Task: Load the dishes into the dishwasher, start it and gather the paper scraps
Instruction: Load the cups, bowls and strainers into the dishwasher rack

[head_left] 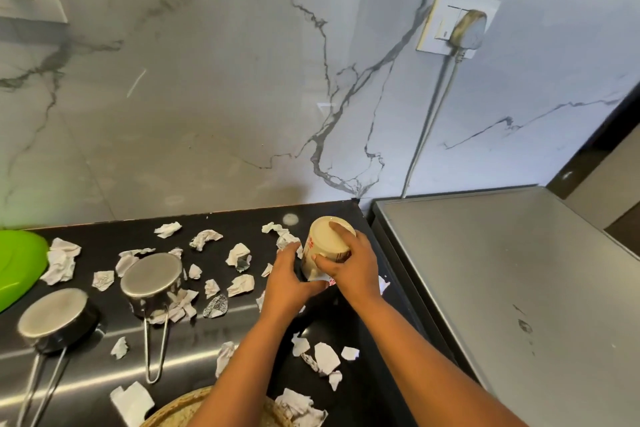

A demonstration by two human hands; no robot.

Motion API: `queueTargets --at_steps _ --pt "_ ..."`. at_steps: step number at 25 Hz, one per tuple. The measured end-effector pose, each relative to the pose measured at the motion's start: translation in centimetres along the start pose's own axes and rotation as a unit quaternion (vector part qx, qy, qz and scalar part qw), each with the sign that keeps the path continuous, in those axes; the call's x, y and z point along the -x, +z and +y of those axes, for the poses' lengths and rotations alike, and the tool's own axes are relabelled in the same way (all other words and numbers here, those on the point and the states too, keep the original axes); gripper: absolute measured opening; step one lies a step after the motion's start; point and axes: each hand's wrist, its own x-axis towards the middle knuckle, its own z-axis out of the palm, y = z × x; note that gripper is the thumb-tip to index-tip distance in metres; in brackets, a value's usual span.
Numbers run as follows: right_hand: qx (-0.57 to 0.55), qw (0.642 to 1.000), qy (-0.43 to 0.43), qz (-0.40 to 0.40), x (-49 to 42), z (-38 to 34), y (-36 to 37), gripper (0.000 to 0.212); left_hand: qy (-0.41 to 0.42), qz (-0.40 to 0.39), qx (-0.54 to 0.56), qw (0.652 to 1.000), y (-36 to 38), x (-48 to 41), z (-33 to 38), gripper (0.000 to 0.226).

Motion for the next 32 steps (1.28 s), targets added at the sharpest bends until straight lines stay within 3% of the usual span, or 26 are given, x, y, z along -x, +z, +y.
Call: queueTargets --at_steps 4,8,13,19,24,27,32 --pt "-0.015 0.999 -0.003 0.041 3.9 1.0 -3.4 0.061 0.016 -0.048 0.007 0.999 2.6 2.1 1.4 0.079" --pt "0.03 0.996 0.013 0.089 7.4 1.5 -9.0 0.08 0.045 -0.082 0.011 0.996 6.5 5.3 3.9 0.071" --pt "0.082 0.982 0.076 0.152 12.6 3.0 -17.7 0.1 0.139 -0.175 -0.008 0.975 13.3 9.8 7.6 0.078" --pt "0.106 0.96 0.129 0.223 20.6 6.1 -29.1 0.088 0.179 -0.265 -0.024 0.947 24.0 16.0 10.7 0.088" --pt "0.077 0.935 0.186 0.292 27.1 9.4 -36.2 0.084 0.238 -0.348 -0.061 0.905 30.9 21.3 12.1 0.084" --pt "0.039 0.917 0.216 0.332 30.4 11.6 -39.5 0.085 0.232 -0.324 -0.09 0.913 32.8 22.2 11.2 0.07" --pt "0.023 0.902 0.248 0.352 34.3 15.2 -43.5 0.083 0.155 -0.191 -0.111 0.963 33.6 22.0 9.0 0.043"
